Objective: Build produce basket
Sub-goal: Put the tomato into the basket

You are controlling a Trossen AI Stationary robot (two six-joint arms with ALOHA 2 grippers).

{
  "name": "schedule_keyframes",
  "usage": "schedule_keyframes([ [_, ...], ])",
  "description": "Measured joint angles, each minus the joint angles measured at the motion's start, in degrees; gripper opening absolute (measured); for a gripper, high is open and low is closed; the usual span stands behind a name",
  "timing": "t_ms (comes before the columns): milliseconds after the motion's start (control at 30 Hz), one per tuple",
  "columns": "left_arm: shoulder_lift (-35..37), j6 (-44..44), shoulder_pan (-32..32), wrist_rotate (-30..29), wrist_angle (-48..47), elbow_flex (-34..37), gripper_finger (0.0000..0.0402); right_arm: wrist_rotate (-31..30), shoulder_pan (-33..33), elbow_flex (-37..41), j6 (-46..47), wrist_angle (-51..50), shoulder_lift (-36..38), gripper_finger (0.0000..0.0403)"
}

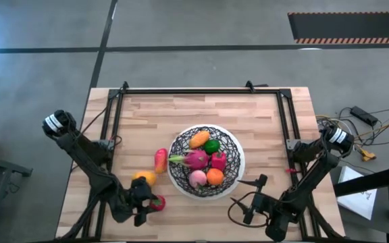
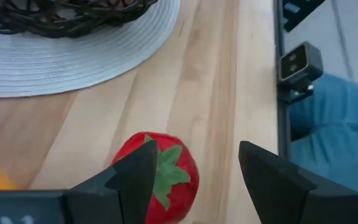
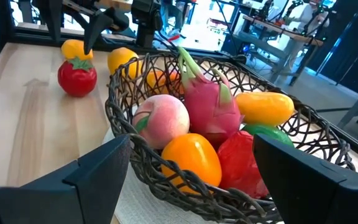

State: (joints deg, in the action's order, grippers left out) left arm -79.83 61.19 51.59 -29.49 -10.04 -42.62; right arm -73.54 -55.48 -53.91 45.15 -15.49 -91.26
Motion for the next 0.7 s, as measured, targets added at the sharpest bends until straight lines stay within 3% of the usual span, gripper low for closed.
schedule_keyframes([
  [400, -0.02, -2.01, -0.41, -0.46, 10.46, 6.3, 0.0212, 0.02, 0.0, 0.02, 0.2, -0.02, 0.0, 0.0328],
  [700, -0.15, -6.46, -2.27, -2.12, 11.1, 6.72, 0.0214, 0.04, 0.0, 0.07, 0.31, -0.02, 0.0, 0.0328],
])
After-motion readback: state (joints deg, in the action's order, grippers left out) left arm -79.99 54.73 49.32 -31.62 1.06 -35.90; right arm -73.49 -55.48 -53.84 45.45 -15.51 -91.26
